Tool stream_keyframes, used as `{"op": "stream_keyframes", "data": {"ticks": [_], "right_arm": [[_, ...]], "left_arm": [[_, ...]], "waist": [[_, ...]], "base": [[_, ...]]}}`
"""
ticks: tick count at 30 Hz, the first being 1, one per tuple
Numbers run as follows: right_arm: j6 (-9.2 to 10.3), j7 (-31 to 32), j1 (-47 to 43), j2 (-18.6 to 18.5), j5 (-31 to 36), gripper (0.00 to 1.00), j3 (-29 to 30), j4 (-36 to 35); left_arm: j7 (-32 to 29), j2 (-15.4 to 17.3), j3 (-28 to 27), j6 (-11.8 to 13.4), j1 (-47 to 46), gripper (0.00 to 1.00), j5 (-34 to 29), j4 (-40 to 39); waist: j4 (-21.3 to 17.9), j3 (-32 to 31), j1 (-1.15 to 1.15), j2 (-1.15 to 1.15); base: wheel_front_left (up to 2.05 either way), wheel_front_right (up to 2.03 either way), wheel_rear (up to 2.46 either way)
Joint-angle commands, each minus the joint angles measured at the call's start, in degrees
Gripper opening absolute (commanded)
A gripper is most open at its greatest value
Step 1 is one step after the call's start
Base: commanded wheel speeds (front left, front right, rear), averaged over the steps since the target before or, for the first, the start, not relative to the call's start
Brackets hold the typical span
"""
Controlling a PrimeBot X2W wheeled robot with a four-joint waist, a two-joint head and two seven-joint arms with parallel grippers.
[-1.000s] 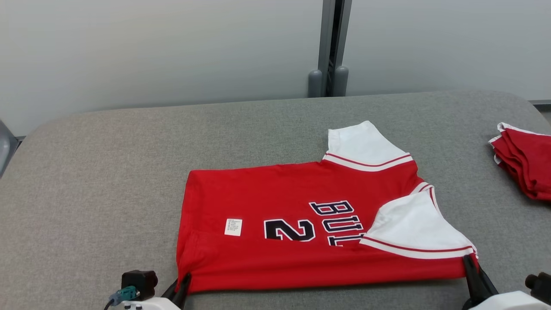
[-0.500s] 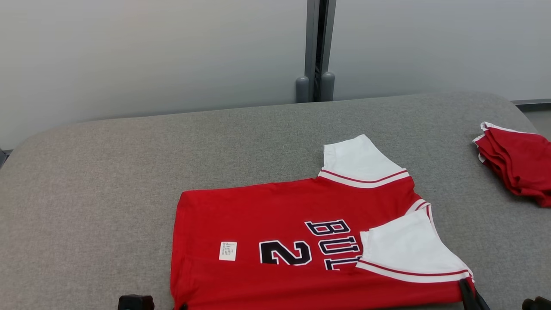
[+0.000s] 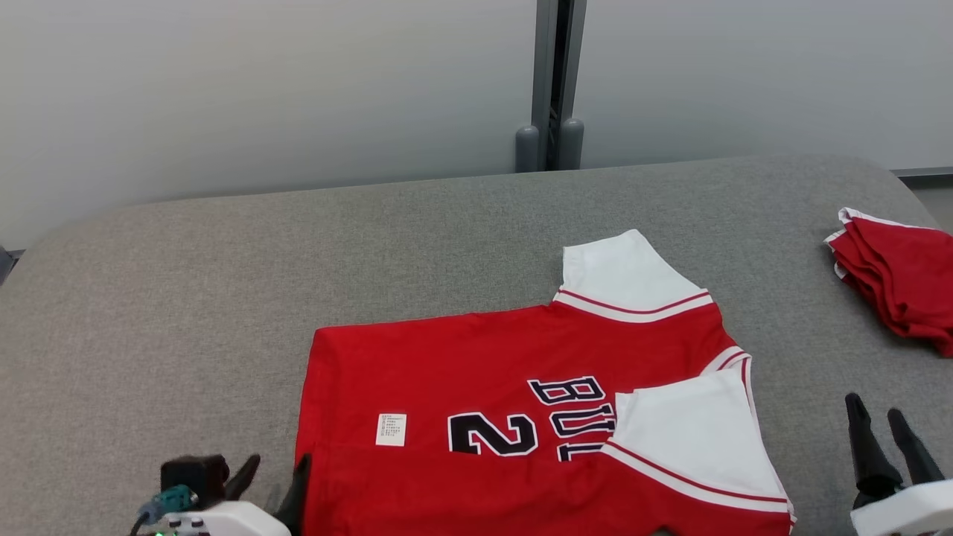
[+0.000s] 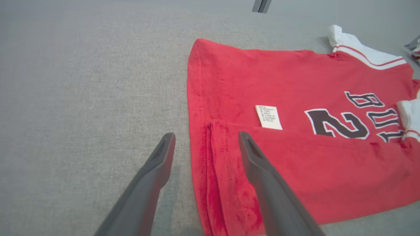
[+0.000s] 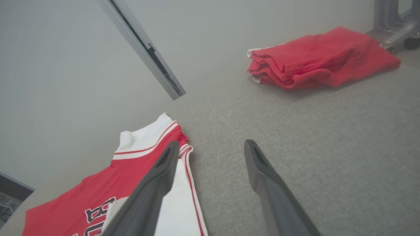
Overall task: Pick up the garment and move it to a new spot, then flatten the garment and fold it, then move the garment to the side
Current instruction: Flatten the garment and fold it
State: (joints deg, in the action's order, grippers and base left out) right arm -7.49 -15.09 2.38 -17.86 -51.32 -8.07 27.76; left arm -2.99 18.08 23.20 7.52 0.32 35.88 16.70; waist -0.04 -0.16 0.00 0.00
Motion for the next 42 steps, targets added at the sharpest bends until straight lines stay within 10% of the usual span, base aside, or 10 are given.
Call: {"op": "stream_keyframes", "data": {"ticks": [1, 16, 42], "right_arm": [[0.0, -0.1, 1.6, -1.1, 1.7, 1.0, 0.1, -2.0], [0.0, -0.1, 7.1, -2.3, 20.4, 1.0, 1.7, -20.4], [0.0, -0.1, 7.9, 3.4, 26.9, 1.0, 1.8, -26.0]], "left_arm": [[1.2, 0.5, -1.1, 1.1, -1.7, 1.0, -0.5, -1.6], [17.2, -4.8, -6.5, 2.6, -9.6, 1.0, -3.0, -3.6], [18.2, -13.7, -16.9, -2.3, -12.9, 1.0, -17.5, 3.7]], "waist": [[-0.2, 0.6, 0.0, 0.0], [-2.8, 6.0, 0.0, 0.0], [-4.5, 11.2, 0.0, 0.0]], "base": [[0.0, 0.0, 0.0], [0.0, 0.0, 0.0], [0.0, 0.0, 0.0]]}}
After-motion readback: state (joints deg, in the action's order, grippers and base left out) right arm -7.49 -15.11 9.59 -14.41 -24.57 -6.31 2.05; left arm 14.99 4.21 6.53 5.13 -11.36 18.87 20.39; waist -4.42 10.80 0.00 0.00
